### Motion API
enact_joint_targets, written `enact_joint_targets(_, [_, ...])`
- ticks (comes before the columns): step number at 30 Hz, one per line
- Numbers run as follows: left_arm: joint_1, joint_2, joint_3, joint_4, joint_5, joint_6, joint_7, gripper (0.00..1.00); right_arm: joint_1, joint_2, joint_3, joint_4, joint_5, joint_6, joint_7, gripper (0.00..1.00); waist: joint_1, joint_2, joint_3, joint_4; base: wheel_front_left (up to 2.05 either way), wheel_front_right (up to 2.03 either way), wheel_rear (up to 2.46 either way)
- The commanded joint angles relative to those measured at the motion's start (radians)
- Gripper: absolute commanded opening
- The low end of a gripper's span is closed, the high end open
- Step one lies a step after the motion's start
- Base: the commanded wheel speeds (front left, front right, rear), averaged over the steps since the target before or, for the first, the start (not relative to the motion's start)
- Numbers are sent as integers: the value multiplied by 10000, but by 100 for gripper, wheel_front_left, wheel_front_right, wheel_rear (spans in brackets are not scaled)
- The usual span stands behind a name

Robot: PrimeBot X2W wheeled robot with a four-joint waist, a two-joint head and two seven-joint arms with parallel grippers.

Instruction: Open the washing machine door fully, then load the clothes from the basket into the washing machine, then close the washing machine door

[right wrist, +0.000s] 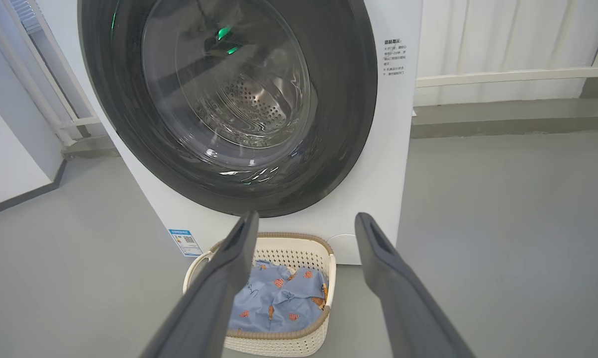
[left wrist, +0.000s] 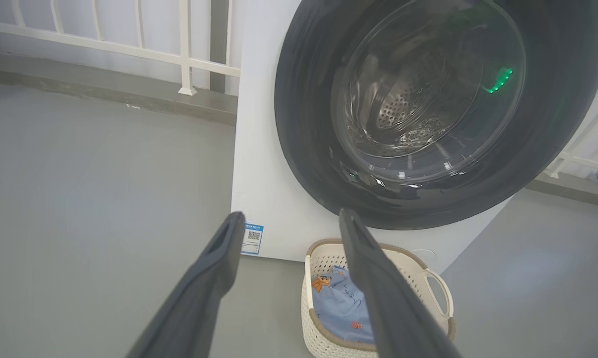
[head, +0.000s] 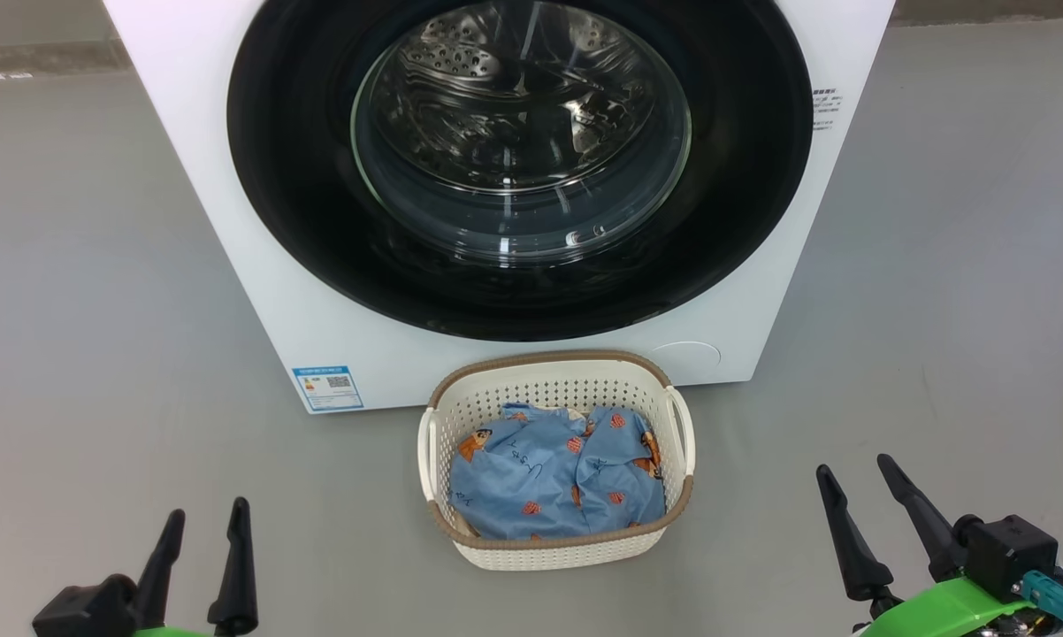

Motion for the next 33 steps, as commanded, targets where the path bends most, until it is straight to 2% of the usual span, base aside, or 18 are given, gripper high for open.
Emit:
enact_joint_targets(1, [-129, 240, 278, -321, 346, -25, -171, 100, -142, -165, 158, -319, -327, 14, -178, 100, 0, 0, 3, 3, 0, 0, 0])
enact_joint_targets(10, [-64, 313, 343, -403, 1206, -27, -435, 100, -53, -143, 83, -467, -1344, 16, -437, 100, 0, 0, 0, 5, 0, 0, 0])
enact_joint_targets(33, [-46, 303, 448, -424, 1199, -27, -435, 100, -23, -100, -59, -513, -1394, 16, -437, 100, 0, 0, -26, 1, 0, 0, 0])
